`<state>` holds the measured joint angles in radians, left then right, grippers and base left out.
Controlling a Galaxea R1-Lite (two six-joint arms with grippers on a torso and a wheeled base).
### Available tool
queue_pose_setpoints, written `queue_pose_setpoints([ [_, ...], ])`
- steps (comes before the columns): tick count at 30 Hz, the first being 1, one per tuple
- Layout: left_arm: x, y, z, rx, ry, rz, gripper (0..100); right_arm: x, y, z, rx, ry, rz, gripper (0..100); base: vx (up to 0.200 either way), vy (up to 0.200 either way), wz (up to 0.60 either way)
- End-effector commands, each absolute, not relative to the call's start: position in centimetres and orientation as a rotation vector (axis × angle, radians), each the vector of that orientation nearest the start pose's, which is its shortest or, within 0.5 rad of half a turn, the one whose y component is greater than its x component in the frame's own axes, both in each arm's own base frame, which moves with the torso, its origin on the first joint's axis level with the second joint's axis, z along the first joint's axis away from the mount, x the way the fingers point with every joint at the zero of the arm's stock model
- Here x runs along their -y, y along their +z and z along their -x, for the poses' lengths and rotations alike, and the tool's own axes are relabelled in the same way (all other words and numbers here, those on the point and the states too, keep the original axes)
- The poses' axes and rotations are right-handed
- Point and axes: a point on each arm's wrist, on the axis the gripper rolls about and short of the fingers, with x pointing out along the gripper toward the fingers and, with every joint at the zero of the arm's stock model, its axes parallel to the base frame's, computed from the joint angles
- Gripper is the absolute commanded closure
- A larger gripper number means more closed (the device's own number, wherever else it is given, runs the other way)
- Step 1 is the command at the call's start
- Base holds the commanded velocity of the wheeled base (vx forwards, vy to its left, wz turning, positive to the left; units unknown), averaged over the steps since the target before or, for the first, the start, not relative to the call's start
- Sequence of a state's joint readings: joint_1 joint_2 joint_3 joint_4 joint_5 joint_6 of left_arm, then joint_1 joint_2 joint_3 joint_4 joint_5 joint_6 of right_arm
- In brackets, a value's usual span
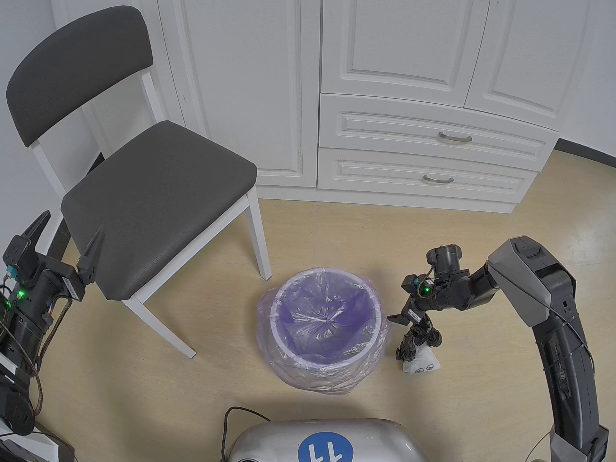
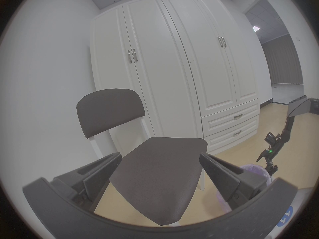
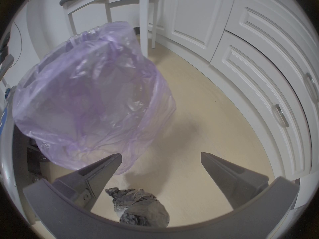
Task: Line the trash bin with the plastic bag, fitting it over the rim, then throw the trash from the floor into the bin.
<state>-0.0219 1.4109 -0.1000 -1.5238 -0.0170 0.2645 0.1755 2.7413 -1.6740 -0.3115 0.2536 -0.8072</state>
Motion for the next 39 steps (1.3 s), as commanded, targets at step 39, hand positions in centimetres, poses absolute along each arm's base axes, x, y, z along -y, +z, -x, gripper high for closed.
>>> queue_pose_setpoints([
  [39, 1.4, 16.4, -17.4, 0.201, -0.066, -0.29, 0, -10.5, -7.3, -49.8, -0.54, 0.819, 0.707, 0, 0.0, 0.0, 0.0],
])
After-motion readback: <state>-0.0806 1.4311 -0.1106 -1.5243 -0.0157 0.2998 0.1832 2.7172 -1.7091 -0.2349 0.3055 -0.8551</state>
